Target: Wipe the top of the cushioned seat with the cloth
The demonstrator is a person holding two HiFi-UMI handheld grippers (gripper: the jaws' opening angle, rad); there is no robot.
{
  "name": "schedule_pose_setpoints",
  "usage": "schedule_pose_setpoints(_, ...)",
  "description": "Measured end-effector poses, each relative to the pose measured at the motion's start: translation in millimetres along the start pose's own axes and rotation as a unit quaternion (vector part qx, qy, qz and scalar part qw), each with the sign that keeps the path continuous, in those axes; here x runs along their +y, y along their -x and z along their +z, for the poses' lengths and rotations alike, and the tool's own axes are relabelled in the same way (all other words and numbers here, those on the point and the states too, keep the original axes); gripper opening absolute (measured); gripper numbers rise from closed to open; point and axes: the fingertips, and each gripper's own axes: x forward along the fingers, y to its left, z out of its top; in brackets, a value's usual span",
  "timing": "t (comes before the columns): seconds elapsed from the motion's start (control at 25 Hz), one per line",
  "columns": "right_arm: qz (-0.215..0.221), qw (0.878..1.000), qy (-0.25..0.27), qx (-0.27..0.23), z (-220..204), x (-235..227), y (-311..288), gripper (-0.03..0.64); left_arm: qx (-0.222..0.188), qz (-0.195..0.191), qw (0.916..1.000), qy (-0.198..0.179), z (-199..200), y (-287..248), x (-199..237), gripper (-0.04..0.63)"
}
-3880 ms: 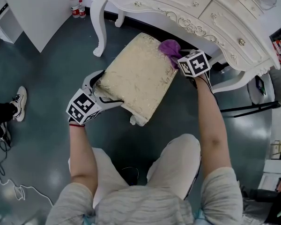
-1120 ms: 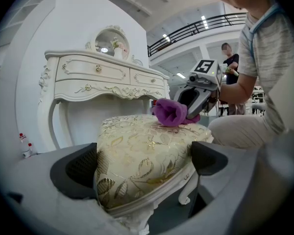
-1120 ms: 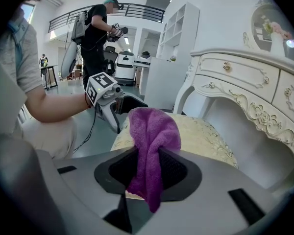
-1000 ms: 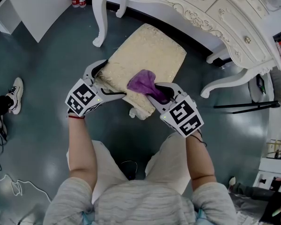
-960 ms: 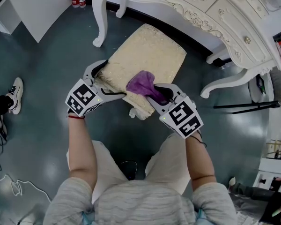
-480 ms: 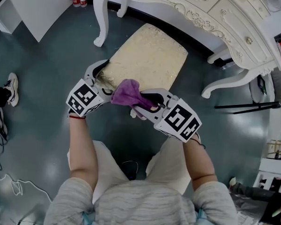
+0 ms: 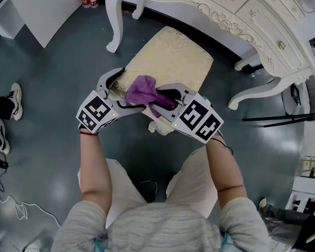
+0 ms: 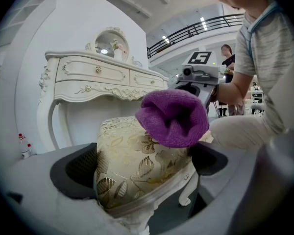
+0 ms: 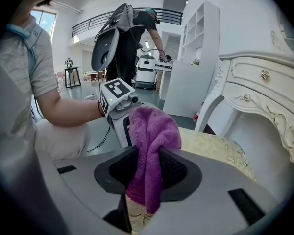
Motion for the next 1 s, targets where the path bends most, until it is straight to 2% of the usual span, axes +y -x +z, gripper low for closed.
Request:
schedule_pose_setpoints(0.24,0.008,1.0,0.006,0.005,-2.4,-11.9,-1.9,0.12,-0.004,0.0,1.0,0.001,1.1,0.3,1.5,0.592)
schedule_pose_setpoints(1.0,-0.034,0.999,0.001,0.012,-18.2,-65.7,3.3,0.12,-0.005,-0.001,1.0,0.0,1.3,0.3,2.8,0.592)
